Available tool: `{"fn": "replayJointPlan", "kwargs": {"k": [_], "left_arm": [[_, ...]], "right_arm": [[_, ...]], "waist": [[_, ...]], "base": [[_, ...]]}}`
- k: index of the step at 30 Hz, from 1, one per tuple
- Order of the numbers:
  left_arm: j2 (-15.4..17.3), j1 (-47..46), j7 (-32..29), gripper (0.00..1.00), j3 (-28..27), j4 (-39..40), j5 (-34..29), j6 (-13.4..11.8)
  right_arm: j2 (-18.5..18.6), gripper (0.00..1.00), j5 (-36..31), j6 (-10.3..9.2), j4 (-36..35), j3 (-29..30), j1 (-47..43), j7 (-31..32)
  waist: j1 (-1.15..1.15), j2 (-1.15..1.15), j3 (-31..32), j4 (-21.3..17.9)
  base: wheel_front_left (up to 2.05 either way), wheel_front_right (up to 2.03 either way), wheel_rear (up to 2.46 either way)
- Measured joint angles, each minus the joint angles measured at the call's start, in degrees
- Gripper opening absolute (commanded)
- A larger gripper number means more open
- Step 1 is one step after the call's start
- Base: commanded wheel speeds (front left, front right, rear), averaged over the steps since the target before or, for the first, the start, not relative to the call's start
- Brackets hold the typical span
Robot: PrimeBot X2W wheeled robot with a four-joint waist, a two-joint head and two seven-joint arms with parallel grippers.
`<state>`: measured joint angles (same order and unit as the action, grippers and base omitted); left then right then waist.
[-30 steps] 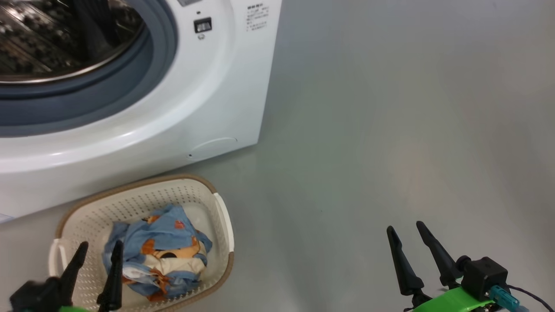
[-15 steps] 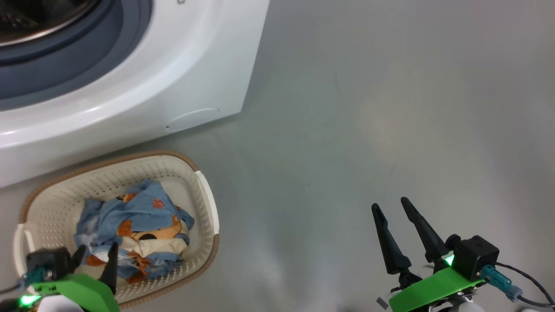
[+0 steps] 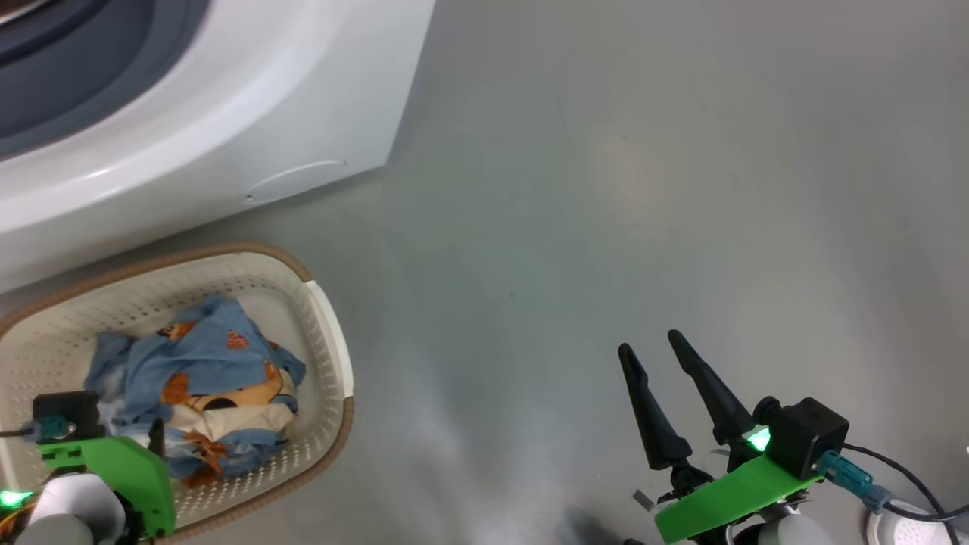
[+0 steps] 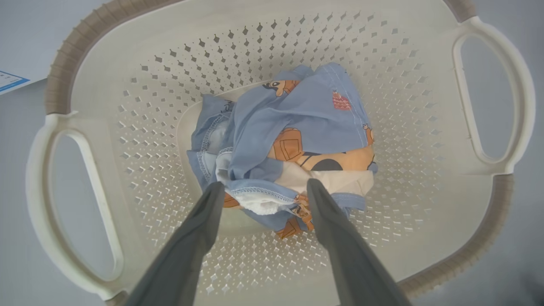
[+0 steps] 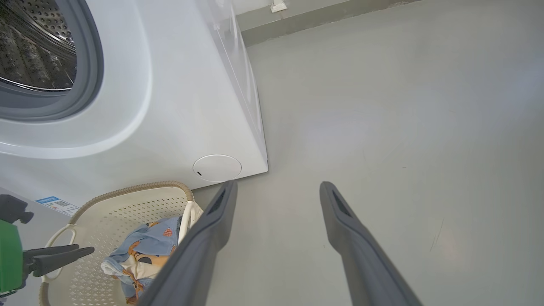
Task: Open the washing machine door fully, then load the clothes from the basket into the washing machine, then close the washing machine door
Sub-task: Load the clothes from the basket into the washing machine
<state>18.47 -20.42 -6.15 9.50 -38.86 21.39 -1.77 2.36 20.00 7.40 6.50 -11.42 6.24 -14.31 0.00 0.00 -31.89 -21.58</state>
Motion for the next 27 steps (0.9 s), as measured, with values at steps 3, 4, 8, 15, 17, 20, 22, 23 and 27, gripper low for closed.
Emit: {"fn": "replayJointPlan", "kwargs": {"k": [3, 4, 8, 15, 17, 20, 22, 23, 27], "left_arm": [[0.47, -1.31, -0.67, 1.0, 0.4, -1.81, -0.15, 0.0], [0.7, -1.77, -0.76, 1.0, 0.46, -2.21, -0.3, -0.01], [2.13, -3.29, -1.41, 1.0, 0.44, -3.37, -0.43, -0.08], [5.31, -4.85, -2.02, 1.0, -0.22, -4.43, -0.42, -0.05], [5.99, -5.21, -2.52, 1.0, -0.29, -4.47, -0.42, -0.05], [6.58, -5.87, -3.14, 1.0, -0.38, -4.39, -0.42, -0.08], [6.82, -5.93, -3.54, 1.0, -0.36, -4.34, -0.42, -0.11], [6.97, -5.93, -3.74, 1.0, -0.36, -4.3, -0.41, -0.43], [7.38, -5.94, -4.52, 1.0, -0.26, -3.66, -0.41, -0.85]], "right_arm": [[0.0, 1.0, 0.55, 0.0, -0.12, -0.89, 0.0, 0.0], [0.0, 1.0, 0.88, 0.0, -0.2, -1.18, 0.02, 0.0], [-0.01, 1.0, 1.36, 0.0, -0.37, -2.65, 0.67, 0.0], [-0.01, 1.0, 2.05, 0.0, -1.35, -4.52, 2.07, 0.0], [-0.01, 1.0, 2.49, 0.0, -1.41, -4.88, 2.16, 0.0], [-0.01, 1.0, 3.86, 0.0, -1.47, -5.57, 3.0, 0.0], [-0.01, 1.0, 3.9, 0.0, -1.6, -6.24, 3.57, 0.0], [-0.02, 1.0, 3.93, 0.0, -1.64, -6.55, 3.82, 0.0], [-0.02, 1.0, 4.83, 0.0, -1.72, -7.14, 4.17, 0.0]], "waist": [[0.0, 0.0, -1.02, -0.68], [0.0, 0.0, -1.47, -0.89], [0.0, 0.0, -3.28, -1.81], [0.0, 0.0, -6.49, -3.4], [0.0, 0.0, -7.36, -3.78], [0.0, 0.0, -8.51, -4.32], [0.0, 0.0, -9.1, -4.7], [0.0, 0.0, -9.33, -4.91], [0.0, 0.0, -10.08, -5.65]], "base": [[0.0, 0.0, 0.0], [0.0, 0.0, 0.0], [0.0, 0.0, 0.0], [0.0, 0.0, 0.0], [0.0, 0.0, 0.0], [0.0, 0.0, 0.0], [0.0, 0.0, 0.0], [0.0, 0.0, 0.0], [0.0, 0.0, 0.0]]}}
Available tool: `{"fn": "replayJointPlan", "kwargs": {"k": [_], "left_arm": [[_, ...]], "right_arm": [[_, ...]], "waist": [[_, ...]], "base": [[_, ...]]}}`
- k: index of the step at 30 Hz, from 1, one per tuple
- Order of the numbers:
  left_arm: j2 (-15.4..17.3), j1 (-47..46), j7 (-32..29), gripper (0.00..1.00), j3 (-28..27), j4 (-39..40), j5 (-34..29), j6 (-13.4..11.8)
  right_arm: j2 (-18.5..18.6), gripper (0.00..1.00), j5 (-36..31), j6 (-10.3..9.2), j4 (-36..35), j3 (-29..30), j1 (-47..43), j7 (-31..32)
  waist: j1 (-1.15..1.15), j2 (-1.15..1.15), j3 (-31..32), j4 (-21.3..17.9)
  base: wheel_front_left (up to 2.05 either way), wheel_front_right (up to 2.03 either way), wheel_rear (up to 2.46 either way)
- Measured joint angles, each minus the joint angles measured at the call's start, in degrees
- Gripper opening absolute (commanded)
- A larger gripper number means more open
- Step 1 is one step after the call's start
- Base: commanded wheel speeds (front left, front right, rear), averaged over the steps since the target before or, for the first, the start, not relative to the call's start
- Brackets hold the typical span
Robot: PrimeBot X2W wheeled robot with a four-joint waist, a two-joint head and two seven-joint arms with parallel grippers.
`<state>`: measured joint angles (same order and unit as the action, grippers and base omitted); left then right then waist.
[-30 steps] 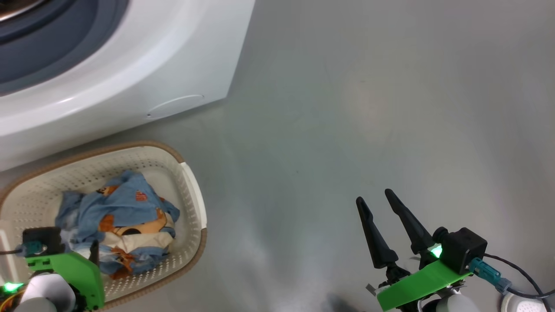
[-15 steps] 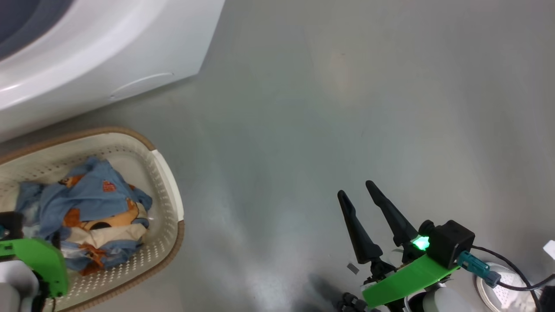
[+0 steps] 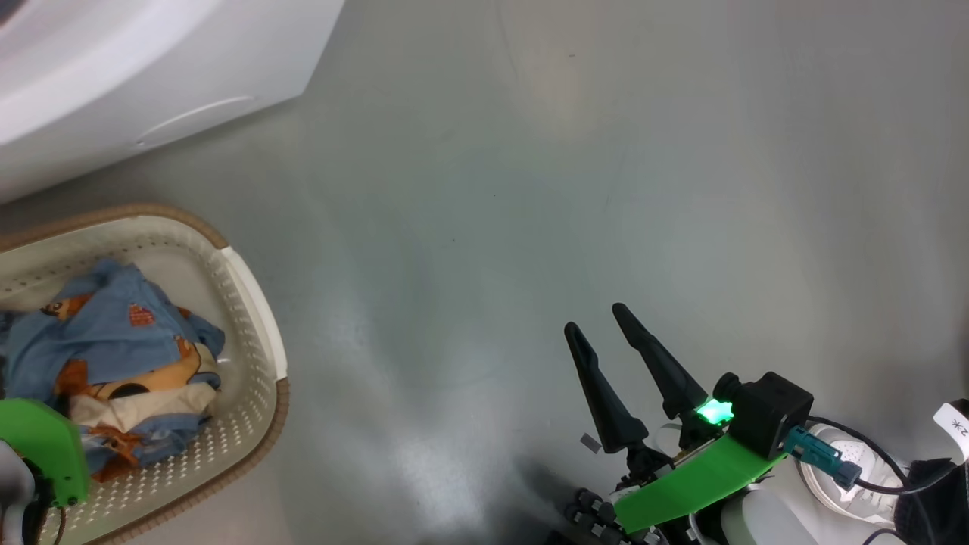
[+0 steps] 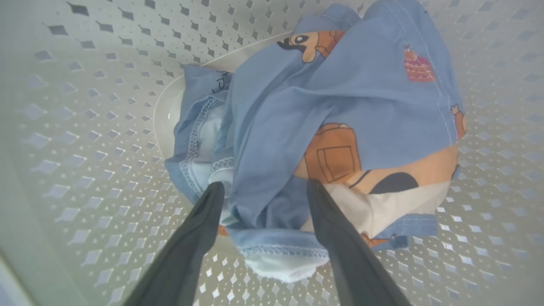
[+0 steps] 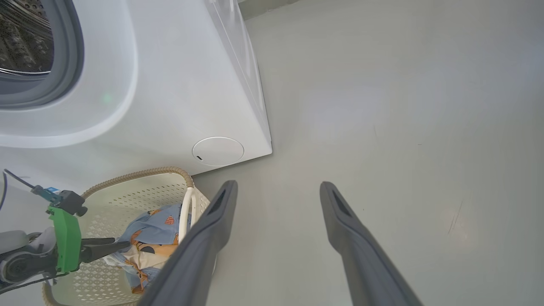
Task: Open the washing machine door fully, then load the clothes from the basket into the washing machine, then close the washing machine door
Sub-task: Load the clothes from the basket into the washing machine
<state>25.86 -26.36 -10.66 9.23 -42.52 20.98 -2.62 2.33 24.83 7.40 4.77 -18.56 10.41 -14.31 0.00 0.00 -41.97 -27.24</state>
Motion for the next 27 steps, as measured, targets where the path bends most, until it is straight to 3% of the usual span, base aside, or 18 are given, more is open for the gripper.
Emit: {"fn": "replayJointPlan", "kwargs": {"k": [24, 26, 27], "left_arm": [[2.6, 0.0, -1.96, 1.0, 0.38, 4.68, 0.45, -1.68], [2.66, 0.0, -1.94, 0.86, 0.53, 5.06, 0.45, -1.68], [2.74, 0.0, -1.93, 0.86, 0.64, 5.28, 0.45, -1.68]], "right_arm": [[0.0, 1.0, 0.73, 0.0, -0.99, -1.77, 1.59, 0.0], [0.0, 1.0, 0.73, 0.0, -1.01, -1.77, 1.68, 0.0], [0.0, 1.0, 0.77, 0.0, -1.01, -1.77, 1.68, 0.0]], "waist": [[0.0, 0.0, -4.68, -2.0], [0.0, 0.0, -4.83, -1.99], [0.0, 0.0, -4.91, -2.0]], "base": [[0.0, 0.0, 0.0], [0.0, 0.0, 0.0], [0.0, 0.0, 0.0]]}}
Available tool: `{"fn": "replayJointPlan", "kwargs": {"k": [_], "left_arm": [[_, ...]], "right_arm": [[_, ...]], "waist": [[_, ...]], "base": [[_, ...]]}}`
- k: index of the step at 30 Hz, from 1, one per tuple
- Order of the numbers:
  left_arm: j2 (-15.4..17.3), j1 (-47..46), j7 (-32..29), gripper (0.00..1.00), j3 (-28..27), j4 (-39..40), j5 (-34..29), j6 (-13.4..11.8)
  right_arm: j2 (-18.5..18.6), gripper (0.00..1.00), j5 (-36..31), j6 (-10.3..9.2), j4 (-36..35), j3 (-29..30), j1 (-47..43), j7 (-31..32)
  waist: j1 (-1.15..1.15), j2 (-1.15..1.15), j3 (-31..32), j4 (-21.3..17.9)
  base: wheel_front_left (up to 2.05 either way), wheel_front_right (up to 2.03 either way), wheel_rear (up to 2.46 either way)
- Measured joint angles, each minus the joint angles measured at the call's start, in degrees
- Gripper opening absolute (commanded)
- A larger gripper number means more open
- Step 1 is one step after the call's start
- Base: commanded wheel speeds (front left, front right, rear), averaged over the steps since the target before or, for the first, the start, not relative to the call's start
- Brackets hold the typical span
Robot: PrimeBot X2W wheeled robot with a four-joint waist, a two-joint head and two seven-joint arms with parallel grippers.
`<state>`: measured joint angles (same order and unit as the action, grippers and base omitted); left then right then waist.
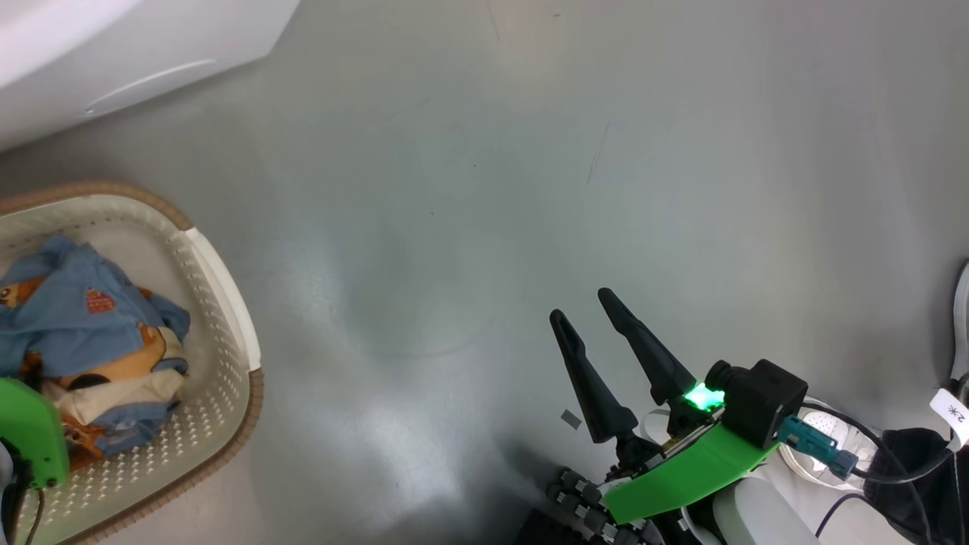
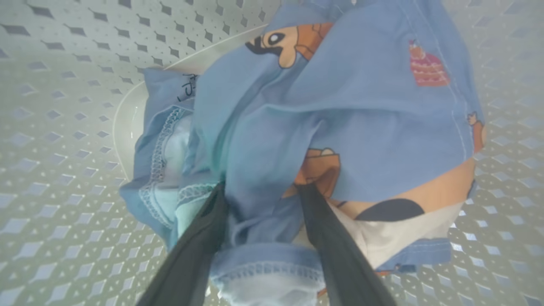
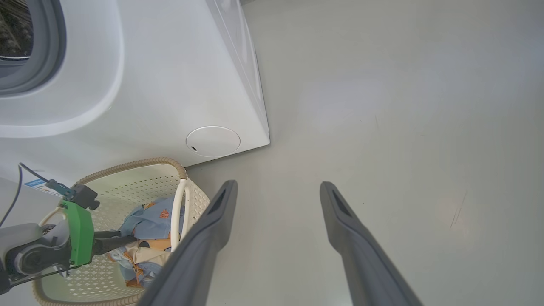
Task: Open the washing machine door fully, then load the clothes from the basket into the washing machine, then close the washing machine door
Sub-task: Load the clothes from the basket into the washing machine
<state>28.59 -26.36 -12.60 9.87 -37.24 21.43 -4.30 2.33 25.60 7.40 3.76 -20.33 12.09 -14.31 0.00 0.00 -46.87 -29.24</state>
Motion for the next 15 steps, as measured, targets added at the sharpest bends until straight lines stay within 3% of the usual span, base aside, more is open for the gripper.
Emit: {"fn": "replayJointPlan", "kwargs": {"k": [2, 8, 11, 12, 15], "left_arm": [[0.35, 0.0, 0.04, 0.68, 0.23, 0.46, 0.0, -0.05], [0.8, -0.08, 0.05, 0.61, 0.41, 0.91, 0.0, -0.31], [0.83, -0.12, 0.09, 0.45, 0.53, 1.08, 0.0, -0.48], [0.83, -0.14, 0.24, 0.38, 0.57, 1.1, 0.0, -0.48], [0.82, -0.7, 0.87, 0.0, 0.69, 1.09, 0.08, -0.48]], "right_arm": [[-0.01, 1.0, 0.4, 0.0, -0.13, -0.01, 0.18, 0.0], [-0.01, 1.0, 0.49, 0.0, -0.35, 0.0, 0.19, 0.0], [-0.01, 1.0, 0.49, 0.0, -0.38, 0.0, 0.19, 0.0], [-0.01, 1.0, 0.49, 0.0, -0.38, 0.0, 0.2, 0.0], [-0.01, 1.0, 0.49, 0.0, -0.37, 0.01, 0.3, 0.0]], "waist": [[0.0, 0.0, -0.29, -0.13], [0.0, 0.0, -1.08, -0.45], [0.0, 0.0, -1.6, -0.56], [0.0, 0.0, -1.76, -0.58], [0.0, 0.0, -2.07, -0.52]], "base": [[0.0, 0.0, 0.0], [0.0, 0.0, 0.0], [0.0, 0.0, 0.0], [0.0, 0.0, 0.0], [0.0, 0.0, 0.0]]}}
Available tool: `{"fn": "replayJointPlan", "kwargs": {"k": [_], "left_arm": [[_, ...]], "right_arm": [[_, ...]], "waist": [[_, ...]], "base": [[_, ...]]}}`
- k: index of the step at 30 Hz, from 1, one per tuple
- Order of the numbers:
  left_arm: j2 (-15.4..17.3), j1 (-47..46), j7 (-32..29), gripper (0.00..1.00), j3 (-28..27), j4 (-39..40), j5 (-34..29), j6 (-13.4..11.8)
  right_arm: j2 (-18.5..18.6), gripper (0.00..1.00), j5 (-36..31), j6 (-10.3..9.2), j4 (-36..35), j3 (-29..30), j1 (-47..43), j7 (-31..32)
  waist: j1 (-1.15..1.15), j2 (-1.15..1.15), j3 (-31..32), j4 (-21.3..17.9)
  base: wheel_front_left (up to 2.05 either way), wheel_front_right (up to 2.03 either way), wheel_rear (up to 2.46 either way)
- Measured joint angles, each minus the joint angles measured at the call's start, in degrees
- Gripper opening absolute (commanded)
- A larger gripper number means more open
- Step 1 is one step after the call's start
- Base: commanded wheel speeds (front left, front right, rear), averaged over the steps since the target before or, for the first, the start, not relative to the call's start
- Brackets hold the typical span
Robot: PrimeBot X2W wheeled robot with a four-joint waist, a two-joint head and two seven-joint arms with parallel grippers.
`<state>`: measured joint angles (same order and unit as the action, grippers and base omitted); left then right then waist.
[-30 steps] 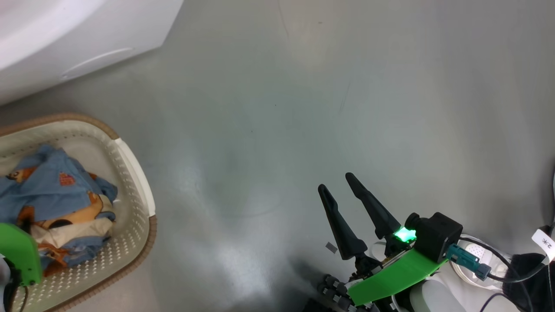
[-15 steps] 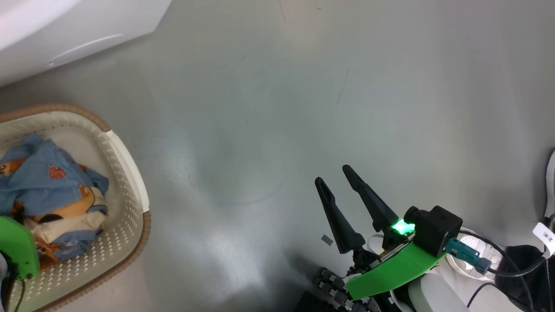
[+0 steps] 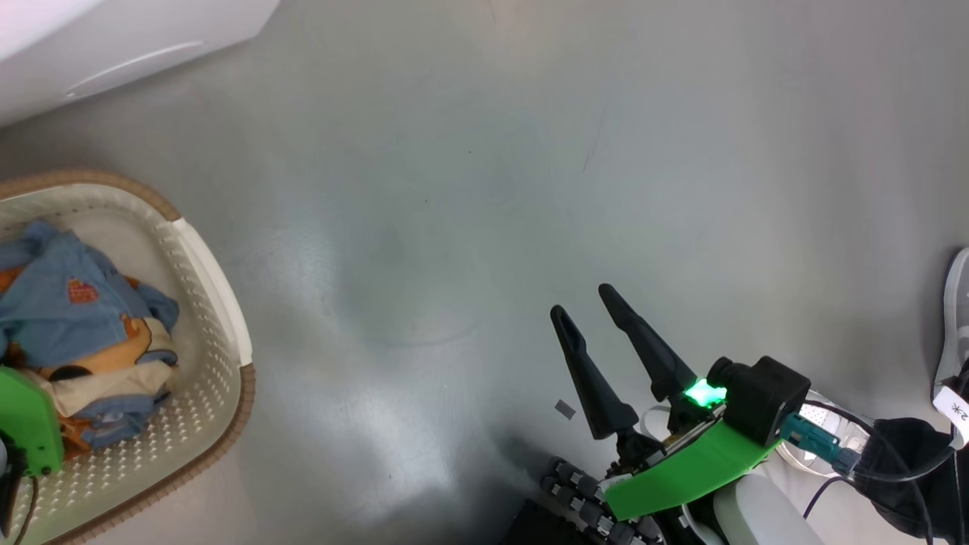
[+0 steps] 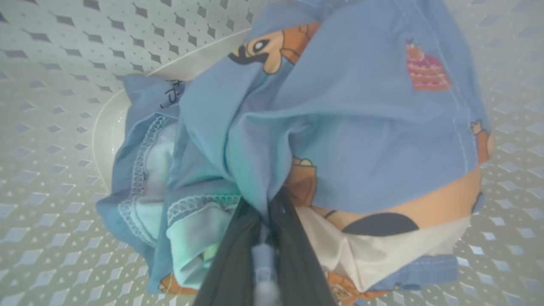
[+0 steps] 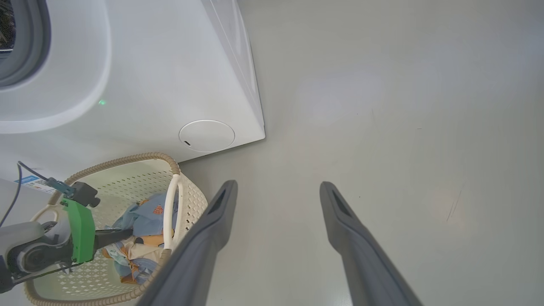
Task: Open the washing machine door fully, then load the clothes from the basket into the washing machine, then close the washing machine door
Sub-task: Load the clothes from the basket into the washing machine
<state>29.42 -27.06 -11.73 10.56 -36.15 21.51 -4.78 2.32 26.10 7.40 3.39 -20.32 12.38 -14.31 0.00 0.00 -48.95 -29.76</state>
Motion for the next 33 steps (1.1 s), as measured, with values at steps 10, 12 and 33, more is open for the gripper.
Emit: {"fn": "replayJointPlan", "kwargs": {"k": [10, 12, 33], "left_arm": [[-1.8, -1.42, 2.9, 0.0, 0.53, -0.93, 1.09, 0.55], [-2.43, -1.47, 3.72, 0.0, 0.66, -0.97, 1.49, 0.73], [-9.05, 1.46, 13.28, 0.0, 2.0, 0.9, 5.15, 3.65]], "right_arm": [[-0.01, 1.0, -1.02, 0.0, 0.26, 0.85, 0.77, 0.0], [-0.01, 1.0, -1.4, 0.0, 0.41, 1.14, 0.79, 0.0], [0.04, 1.0, -6.6, 0.0, 2.55, 7.94, 0.55, 0.0]], "waist": [[0.0, 0.0, 0.48, 1.33], [0.0, 0.0, 0.95, 1.72], [0.0, 0.0, 9.46, 8.97]], "base": [[0.0, 0.0, 0.0], [0.0, 0.0, 0.0], [0.0, 0.0, 0.0]]}}
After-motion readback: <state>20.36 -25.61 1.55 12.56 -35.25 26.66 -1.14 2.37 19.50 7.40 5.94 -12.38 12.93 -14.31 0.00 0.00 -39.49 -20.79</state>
